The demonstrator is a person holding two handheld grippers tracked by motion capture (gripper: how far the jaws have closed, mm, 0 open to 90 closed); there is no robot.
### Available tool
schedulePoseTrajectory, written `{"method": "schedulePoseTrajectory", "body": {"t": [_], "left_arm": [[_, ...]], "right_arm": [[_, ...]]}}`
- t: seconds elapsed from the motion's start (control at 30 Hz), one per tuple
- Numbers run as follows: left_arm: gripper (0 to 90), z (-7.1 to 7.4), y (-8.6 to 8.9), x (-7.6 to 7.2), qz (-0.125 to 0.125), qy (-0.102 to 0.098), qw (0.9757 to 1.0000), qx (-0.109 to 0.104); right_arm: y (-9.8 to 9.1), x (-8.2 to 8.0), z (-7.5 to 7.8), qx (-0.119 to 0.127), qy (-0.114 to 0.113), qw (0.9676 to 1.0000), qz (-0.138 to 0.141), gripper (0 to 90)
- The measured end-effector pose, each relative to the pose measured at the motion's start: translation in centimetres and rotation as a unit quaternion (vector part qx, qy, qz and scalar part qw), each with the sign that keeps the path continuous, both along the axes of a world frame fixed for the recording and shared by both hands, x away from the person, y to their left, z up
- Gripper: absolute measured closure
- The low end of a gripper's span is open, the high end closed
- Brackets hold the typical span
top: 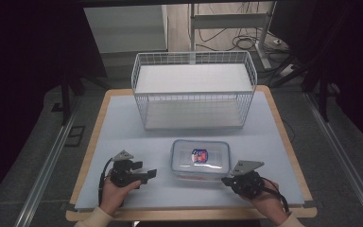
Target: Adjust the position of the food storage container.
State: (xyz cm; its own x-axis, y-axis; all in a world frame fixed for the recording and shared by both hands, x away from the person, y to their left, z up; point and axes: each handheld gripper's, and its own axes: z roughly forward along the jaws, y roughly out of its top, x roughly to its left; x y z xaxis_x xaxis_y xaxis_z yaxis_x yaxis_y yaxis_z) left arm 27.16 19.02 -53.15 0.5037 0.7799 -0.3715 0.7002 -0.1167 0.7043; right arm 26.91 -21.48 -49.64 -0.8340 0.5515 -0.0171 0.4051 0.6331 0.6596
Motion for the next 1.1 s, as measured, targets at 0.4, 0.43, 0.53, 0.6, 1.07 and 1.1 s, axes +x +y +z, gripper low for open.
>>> {"method": "schedulePoseTrajectory", "body": {"t": [0.4, 0.43, 0.53, 0.6, 1.07, 1.1], "left_arm": [[20.6, 0.0, 0.0, 0.0, 0.0, 0.0, 1.0, 0.001], [20.6, 0.0, 0.0, 0.0, 0.0, 0.0, 1.0, 0.001], [20.6, 0.0, 0.1, 0.0, 0.002, 0.0, 1.0, -0.001], [20.6, 0.0, 0.2, 0.1, 0.004, -0.001, 1.0, -0.003], [20.6, 0.3, 0.3, 0.4, 0.012, -0.003, 0.9999, -0.007], [20.6, 0.4, 0.3, 0.3, 0.013, -0.003, 0.9999, -0.007]], "right_arm": [[-0.8, 1.3, -0.3, 0.011, 0.007, 0.9998, -0.016, 90.0], [-0.8, 1.3, -0.4, 0.011, 0.006, 0.9998, -0.017, 90.0], [-1.4, 1.1, 0.0, 0.021, 0.009, 0.9996, -0.016, 90.0], [-2.2, 0.9, 0.2, 0.024, 0.009, 0.9994, -0.024, 90.0], [-7.7, 3.4, 1.1, 0.06, 0.007, 0.9899, -0.128, 89.9], [-7.8, 3.5, 1.1, 0.06, 0.007, 0.9899, -0.128, 89.9]]}}
